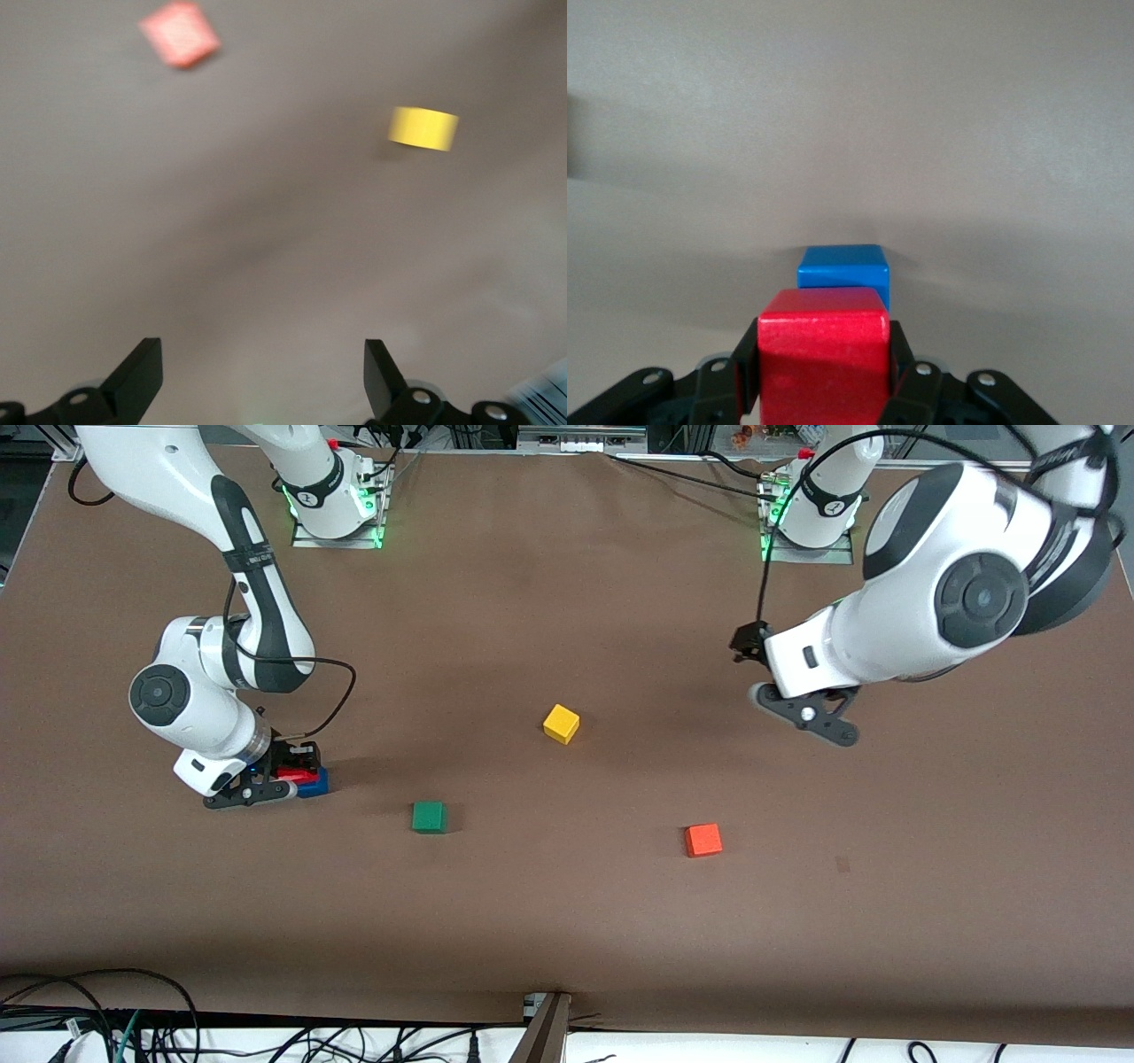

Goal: Pass red block to right arm, stack on blue
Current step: 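Lower the red cube onto the blue cube while the left gripper withdraws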

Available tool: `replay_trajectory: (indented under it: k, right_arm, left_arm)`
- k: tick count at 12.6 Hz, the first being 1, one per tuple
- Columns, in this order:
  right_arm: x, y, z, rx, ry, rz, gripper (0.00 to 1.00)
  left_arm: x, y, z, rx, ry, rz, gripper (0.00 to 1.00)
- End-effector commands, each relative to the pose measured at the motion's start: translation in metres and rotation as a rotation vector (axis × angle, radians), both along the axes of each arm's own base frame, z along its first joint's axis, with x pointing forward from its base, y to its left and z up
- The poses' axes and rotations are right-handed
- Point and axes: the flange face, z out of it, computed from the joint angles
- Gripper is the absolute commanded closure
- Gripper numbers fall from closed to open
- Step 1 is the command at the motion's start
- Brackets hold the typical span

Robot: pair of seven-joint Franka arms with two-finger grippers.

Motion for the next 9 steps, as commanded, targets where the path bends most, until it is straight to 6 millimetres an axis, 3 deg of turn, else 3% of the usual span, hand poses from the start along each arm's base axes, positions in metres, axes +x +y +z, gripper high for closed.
replay_trajectory:
  k: [1,3,6,8,9]
  right_arm:
    - [-0.010,-0.005,0.009,-0.010,-0.032,0.001,0.83]
    - [-0.012,-0.005,0.007,-0.009,-0.043,0.001,0.83]
    - [-0.012,-0.006,0.006,-0.009,-0.043,-0.001,0.83]
    - [-0.013,-0.006,0.005,-0.009,-0.041,-0.001,0.83]
    - [-0.013,-0.006,0.004,-0.009,-0.041,-0.003,0.83]
  left_arm:
    - [0.007,0.030,0.058,0.127,-0.154,0.053,0.00]
    - [0.017,0.067,0.076,0.149,-0.176,0.106,0.00]
    - [0.021,0.086,0.096,0.228,-0.238,0.152,0.00]
    - [0.026,0.116,0.097,0.242,-0.226,0.216,0.00]
    - [0.026,0.116,0.097,0.243,-0.223,0.215,0.00]
